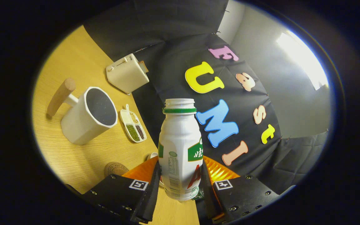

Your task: Take the bottle from table, then pour the juice into the cup, finally place the bottle on the coaster

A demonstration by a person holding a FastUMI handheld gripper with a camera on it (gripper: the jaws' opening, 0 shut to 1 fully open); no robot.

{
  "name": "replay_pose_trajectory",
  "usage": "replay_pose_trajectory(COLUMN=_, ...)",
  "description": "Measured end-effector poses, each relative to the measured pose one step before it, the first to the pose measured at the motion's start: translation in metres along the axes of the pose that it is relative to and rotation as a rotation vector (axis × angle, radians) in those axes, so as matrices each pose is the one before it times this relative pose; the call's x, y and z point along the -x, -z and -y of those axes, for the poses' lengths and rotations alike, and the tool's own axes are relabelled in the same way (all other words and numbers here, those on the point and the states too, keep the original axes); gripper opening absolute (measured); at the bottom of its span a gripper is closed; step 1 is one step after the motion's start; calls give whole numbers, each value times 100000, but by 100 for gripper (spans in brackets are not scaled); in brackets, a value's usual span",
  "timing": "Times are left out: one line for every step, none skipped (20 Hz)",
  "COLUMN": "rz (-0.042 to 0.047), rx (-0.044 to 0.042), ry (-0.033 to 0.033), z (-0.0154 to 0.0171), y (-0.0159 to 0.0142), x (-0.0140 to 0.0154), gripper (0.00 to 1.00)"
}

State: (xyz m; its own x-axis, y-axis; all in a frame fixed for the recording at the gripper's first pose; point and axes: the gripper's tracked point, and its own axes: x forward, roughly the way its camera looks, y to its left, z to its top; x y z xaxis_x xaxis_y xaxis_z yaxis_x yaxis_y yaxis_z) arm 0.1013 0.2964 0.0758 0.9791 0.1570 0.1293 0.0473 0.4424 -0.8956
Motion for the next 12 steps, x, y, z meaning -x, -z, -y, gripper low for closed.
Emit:
replay_pose_trajectory(rz=245, rx=1459, ry=-176, z=-76, y=-296, x=-138, gripper=62)
replay_pose_trajectory(rz=43, rx=1372, ry=-290, z=-71, y=35, x=97, gripper=63)
replay_pose_trajectory(rz=45, rx=1588, ry=-77, z=-28, y=-156, x=76, gripper=62)
replay_pose_trajectory(rz=68, rx=1409, ry=-107, z=-65, y=-124, x=-108, gripper=62)
replay_pose_trajectory(rz=-83, rx=1428, ry=-177, z=-76, y=-192, x=-25, gripper=62)
replay_pose_trajectory(rz=-224, rx=1560, ry=-87, z=-186, y=-16, x=-279, gripper=62)
replay_pose_trajectory(rz=-150, rx=2206, ry=47, z=-133, y=-95, x=-159, gripper=62)
replay_pose_trajectory(rz=-141, rx=2461, ry=98, z=-34, y=-134, x=-208, gripper=62)
replay_pose_trajectory(rz=28, rx=2165, ry=-158, z=-56, y=-118, x=-58, gripper=62)
replay_pose_trajectory(rz=-70, rx=2193, ry=-245, z=-160, y=-123, x=-23, gripper=62)
replay_pose_trajectory(rz=-21, rx=2457, ry=-45, z=-72, y=-93, x=26, gripper=62)
replay_pose_trajectory(rz=180, rx=2148, ry=241, z=-18, y=-122, x=21, gripper=62)
